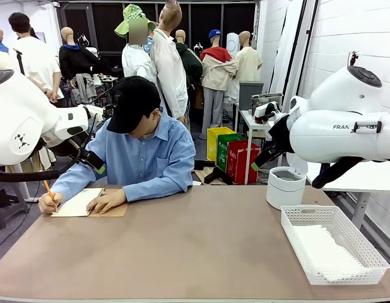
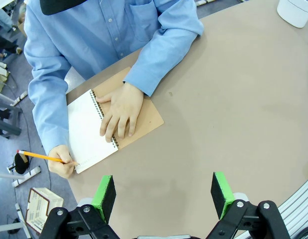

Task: Sort the paper based on its condition.
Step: If a person hands you a paper, place it in the Organizing basket , and if it's crumpled, put it in the Trash can.

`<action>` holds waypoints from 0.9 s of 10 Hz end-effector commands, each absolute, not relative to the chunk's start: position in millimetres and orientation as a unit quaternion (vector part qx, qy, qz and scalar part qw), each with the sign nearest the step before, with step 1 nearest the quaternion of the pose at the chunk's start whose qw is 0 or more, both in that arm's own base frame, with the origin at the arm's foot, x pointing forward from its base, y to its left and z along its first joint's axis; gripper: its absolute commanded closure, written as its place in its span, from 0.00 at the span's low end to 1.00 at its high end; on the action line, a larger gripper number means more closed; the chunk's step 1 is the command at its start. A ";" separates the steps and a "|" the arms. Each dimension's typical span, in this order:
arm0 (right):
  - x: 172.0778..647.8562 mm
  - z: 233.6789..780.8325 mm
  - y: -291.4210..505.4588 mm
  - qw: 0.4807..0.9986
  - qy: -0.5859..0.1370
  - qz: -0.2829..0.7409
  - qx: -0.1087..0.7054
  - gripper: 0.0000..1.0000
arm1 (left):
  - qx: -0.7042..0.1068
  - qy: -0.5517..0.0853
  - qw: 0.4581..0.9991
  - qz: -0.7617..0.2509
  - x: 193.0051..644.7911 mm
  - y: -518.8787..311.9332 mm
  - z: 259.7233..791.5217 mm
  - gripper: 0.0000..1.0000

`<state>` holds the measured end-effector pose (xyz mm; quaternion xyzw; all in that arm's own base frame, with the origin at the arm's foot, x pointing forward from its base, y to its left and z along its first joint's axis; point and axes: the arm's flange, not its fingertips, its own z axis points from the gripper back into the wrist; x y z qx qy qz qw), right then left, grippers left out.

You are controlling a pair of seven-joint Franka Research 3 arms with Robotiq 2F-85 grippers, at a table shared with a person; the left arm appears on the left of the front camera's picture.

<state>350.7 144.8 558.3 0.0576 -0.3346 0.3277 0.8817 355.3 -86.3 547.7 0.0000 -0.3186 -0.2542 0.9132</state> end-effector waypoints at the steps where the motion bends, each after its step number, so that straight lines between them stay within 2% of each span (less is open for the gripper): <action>1: 351.6 559.4 143.2 0.882 -0.335 0.326 0.059 0.00 | 0.000 -0.318 0.914 -0.254 355.8 -85.8 547.1 0.00; 9: 351.6 559.4 143.2 0.882 -0.335 0.326 0.059 0.00 | 0.000 -0.318 0.914 -0.254 355.8 -85.8 547.1 0.00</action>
